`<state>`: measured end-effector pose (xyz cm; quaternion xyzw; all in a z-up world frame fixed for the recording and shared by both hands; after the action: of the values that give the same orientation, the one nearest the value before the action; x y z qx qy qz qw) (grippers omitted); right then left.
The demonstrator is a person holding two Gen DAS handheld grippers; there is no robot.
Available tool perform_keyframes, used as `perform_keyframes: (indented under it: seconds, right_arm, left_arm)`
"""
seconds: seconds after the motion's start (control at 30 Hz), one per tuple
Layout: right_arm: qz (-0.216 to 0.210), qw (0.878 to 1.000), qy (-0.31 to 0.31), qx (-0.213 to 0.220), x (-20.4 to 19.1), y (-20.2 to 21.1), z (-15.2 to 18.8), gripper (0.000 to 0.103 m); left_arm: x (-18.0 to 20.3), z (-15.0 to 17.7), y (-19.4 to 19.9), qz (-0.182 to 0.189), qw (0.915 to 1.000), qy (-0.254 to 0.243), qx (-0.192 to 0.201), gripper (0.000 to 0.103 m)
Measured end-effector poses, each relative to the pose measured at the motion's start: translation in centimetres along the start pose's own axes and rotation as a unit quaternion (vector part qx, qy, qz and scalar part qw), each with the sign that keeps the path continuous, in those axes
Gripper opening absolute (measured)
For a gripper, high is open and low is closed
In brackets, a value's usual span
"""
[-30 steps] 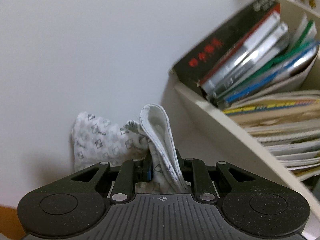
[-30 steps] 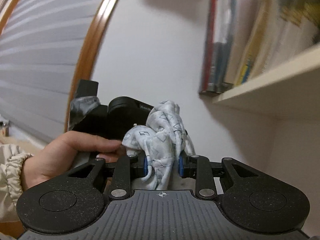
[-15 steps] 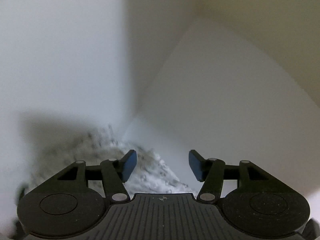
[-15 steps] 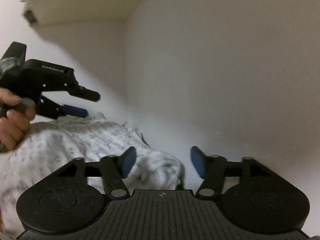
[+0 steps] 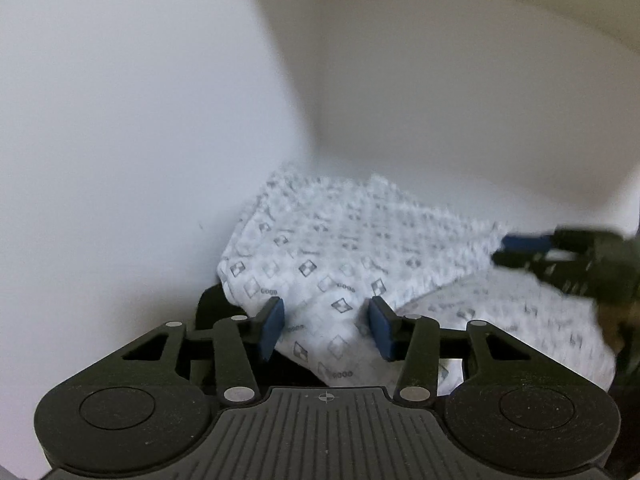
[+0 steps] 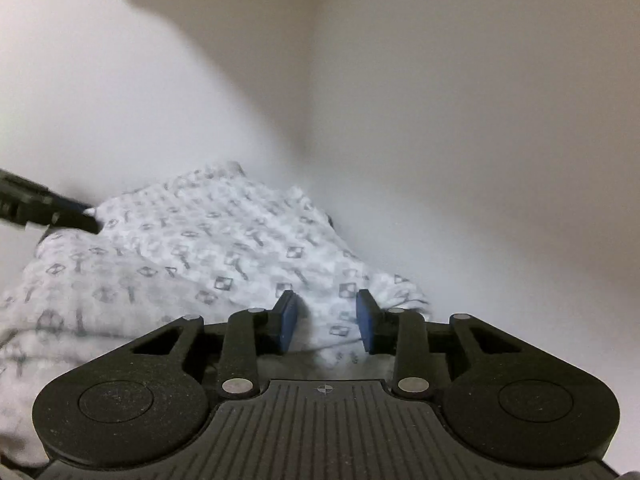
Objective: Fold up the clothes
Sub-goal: 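Lower the garment onto the clothes stack and open both grippers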
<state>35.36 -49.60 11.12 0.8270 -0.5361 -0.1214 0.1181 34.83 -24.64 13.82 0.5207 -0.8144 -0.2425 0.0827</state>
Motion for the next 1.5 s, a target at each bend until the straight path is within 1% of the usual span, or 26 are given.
perform_keyframes:
  seconds: [0.07, 0.1, 0.13, 0.17, 0.2, 0.27, 0.3, 0.37, 0.43, 0.47, 0.5, 0.53, 0.57, 0.7, 0.8, 0.87, 0.97, 1.03, 1.1, 1.13, 1.17, 1.27, 1.37, 1.43, 1.47, 1.5]
  right_arm:
    - [0.014, 1.0, 0.017, 0.006, -0.9, 0.6, -0.6, 0.034]
    - [0.01, 0.999, 0.024, 0.018, -1.3, 1.1, -1.0, 0.035]
    - [-0.005, 0.999, 0.029, 0.03, -1.6, 1.5, -1.3, 0.035]
    - [-0.029, 0.998, 0.031, 0.039, -2.1, 1.8, -1.5, 0.036]
    - [-0.062, 0.997, 0.031, 0.044, -2.6, 2.0, -1.6, 0.036]
    - [-0.11, 0.993, 0.023, 0.032, -3.8, 1.9, -1.4, 0.036]
    - [-0.123, 0.992, 0.026, 0.018, -4.2, 1.9, -0.7, 0.036]
    - [-0.116, 0.991, 0.058, -0.008, -4.6, 1.8, 1.2, 0.035]
    - [-0.085, 0.991, 0.102, -0.007, -3.9, 2.3, 3.2, 0.035]
    - [-0.081, 0.992, 0.098, -0.003, -3.2, 2.6, 3.8, 0.035]
    - [-0.083, 0.993, 0.084, -0.003, -2.7, 2.5, 3.9, 0.035]
    - [-0.085, 0.994, 0.071, -0.004, -2.3, 2.6, 4.0, 0.035]
    - [-0.088, 0.994, 0.059, -0.005, -1.9, 2.6, 4.0, 0.035]
    - [-0.08, 0.995, 0.052, 0.004, -2.3, 2.8, 5.6, 0.035]
    - [-0.086, 0.996, 0.03, 0.009, -2.5, 1.5, 5.2, 0.036]
    - [-0.087, 0.996, 0.017, 0.012, -2.2, 2.4, 5.3, 0.037]
    - [-0.074, 0.997, 0.018, 0.024, -3.0, 3.3, 3.8, 0.037]
    - [-0.063, 0.996, 0.046, 0.044, -4.9, 3.9, 2.3, 0.037]
    - [-0.072, 0.993, 0.081, 0.048, -7.5, 4.1, 0.8, 0.037]
    - [-0.078, 0.991, 0.099, 0.045, -8.8, 4.0, 0.3, 0.038]
    - [-0.086, 0.988, 0.121, 0.039, -10.5, 3.5, -0.2, 0.038]
    - [-0.098, 0.976, 0.194, 0.003, -15.3, 0.7, -1.0, 0.04]
    - [-0.081, 0.964, 0.251, -0.039, -18.3, -2.3, -1.0, 0.044]
    - [-0.064, 0.958, 0.273, -0.061, -19.1, -3.7, -0.9, 0.046]
    - [-0.056, 0.959, 0.27, -0.064, -19.1, -4.2, -1.0, 0.042]
    - [-0.058, 0.965, 0.249, -0.057, -18.6, -4.2, -1.5, 0.026]
  left_arm:
    - [0.2, -0.6, -0.5, -0.003, 1.0, -0.006, 0.002, 0.051]
    - [0.2, -0.8, -0.6, -0.004, 1.0, -0.006, 0.006, 0.051]
    - [0.1, -0.9, -0.6, -0.004, 0.9999, -0.004, 0.012, 0.051]
    - [0.0, -1.1, -0.5, -0.005, 0.9998, -0.003, 0.019, 0.053]
    - [-0.1, -1.5, -0.3, -0.01, 0.9993, 0.001, 0.037, 0.052]
    - [-0.5, -1.9, 0.1, -0.037, 0.997, 0.002, 0.068, 0.052]
    - [-0.8, -1.9, 0.0, -0.04, 0.997, 0.002, 0.066, 0.052]
    - [-1.5, -1.8, -0.4, -0.036, 0.9982, 0.002, 0.049, 0.051]
    - [-1.8, -1.7, -0.9, -0.041, 0.9982, -0.001, 0.044, 0.05]
    - [-1.9, -1.7, -0.9, -0.049, 0.9977, 0.001, 0.047, 0.04]
    - [-2.2, -1.7, -0.6, -0.074, 0.996, 0.006, 0.051, 0.03]
    - [-2.6, -1.6, -0.3, -0.089, 0.9944, 0.012, 0.056, 0.023]
    - [-3.1, -1.4, 0.0, -0.099, 0.993, 0.019, 0.061, 0.023]
    - [-4.8, 0.0, 0.3, -0.055, 0.9954, 0.058, 0.053, 0.023]
    - [-5.2, 0.6, -0.3, -0.032, 0.9957, 0.071, 0.049, 0.031]
    - [-5.4, 0.8, -1.3, -0.01, 0.9954, 0.087, 0.038, 0.032]
    - [-4.4, 1.3, -1.0, -0.01, 0.9961, 0.081, 0.034, 0.032]
    - [-3.9, 1.8, -0.5, -0.019, 0.9963, 0.077, 0.034, 0.032]
    - [-3.5, 2.4, -0.5, -0.027, 0.9956, 0.083, 0.034, 0.033]
    - [-3.4, 2.7, -0.6, -0.022, 0.9955, 0.086, 0.033, 0.033]
    - [-3.3, 3.0, -0.8, -0.017, 0.9953, 0.09, 0.032, 0.036]
    - [-3.3, 3.6, -1.0, -0.006, 0.9939, 0.105, 0.033, 0.037]
    - [-3.5, 3.6, -0.6, 0.008, 0.9931, 0.11, 0.039, 0.037]
    - [-2.9, 3.5, -0.6, 0.01, 0.9939, 0.102, 0.042, 0.038]
    - [-2.7, 3.3, -0.8, 0.011, 0.9941, 0.098, 0.045, 0.037]
    - [-2.6, 3.4, -0.4, 0.013, 0.9942, 0.095, 0.049, 0.037]
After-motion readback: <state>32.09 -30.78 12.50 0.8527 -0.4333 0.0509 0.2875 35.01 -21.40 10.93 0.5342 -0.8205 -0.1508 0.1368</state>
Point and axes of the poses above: each gripper's, at about its wrist camera, not at the fingertips, and y roughly against the way its jaws point, x to its right, z to its underside, the point moved 2 cm from there along -y, roughly the way its jaws point, and after that the axes turned 8 degrees about -y, right-handed, at the moved point
